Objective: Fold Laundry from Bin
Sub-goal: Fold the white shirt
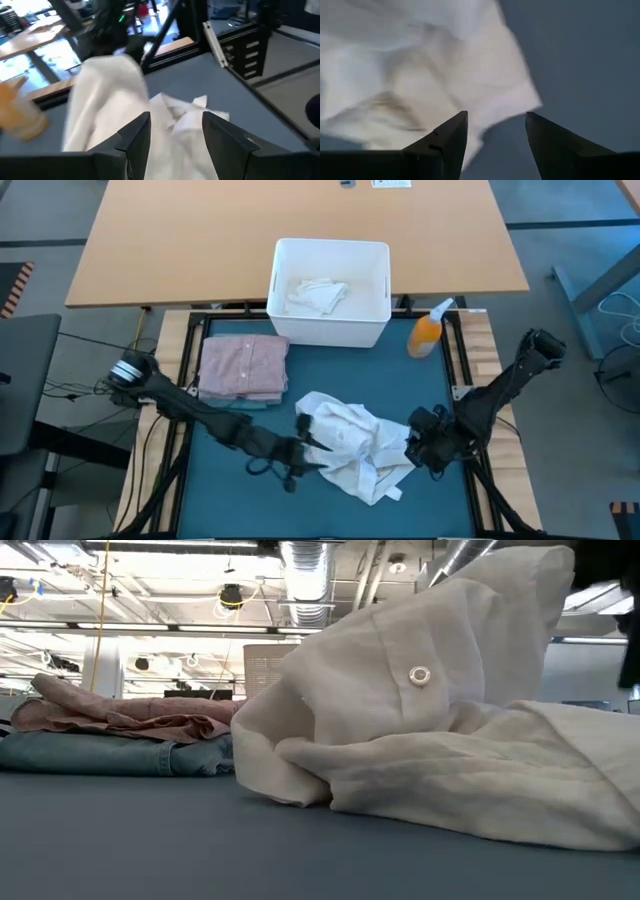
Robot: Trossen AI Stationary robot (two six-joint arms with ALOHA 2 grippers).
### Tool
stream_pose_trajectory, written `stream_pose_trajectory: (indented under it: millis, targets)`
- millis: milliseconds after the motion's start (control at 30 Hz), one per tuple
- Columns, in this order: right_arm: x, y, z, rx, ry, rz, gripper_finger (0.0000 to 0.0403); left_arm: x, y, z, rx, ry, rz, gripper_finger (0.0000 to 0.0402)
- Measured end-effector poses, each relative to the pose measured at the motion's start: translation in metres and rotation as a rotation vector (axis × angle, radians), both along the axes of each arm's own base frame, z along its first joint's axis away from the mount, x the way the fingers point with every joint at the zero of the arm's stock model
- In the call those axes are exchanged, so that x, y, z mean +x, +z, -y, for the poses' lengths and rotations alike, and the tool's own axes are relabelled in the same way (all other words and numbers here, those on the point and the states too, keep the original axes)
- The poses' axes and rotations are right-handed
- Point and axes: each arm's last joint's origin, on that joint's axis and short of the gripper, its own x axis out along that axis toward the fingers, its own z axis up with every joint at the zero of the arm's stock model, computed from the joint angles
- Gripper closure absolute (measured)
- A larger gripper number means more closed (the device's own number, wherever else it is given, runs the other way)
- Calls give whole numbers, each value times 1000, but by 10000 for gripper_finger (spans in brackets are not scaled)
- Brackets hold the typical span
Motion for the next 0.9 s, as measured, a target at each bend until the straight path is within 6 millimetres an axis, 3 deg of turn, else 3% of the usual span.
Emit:
stream_pose_trajectory:
  millis: [167, 333, 600, 733, 900]
  targets:
    - [-9, -36, 8, -27, -77, 2, 179, 53, -6, 16, -5, -111, -111, 232]
    - [-15, -63, 16, -73, -97, 61, 179, 98, -17, 25, 54, -75, -204, 232]
    - [-20, -96, 23, 7, -130, 157, 186, 141, -75, 21, 37, -13, -433, 232]
    - [-21, -102, 19, 74, -96, 201, 231, 149, -102, 23, -15, -43, -497, 232]
    - [-18, -96, 5, 176, -30, 276, 346, 148, -115, 22, -49, -47, -563, 243]
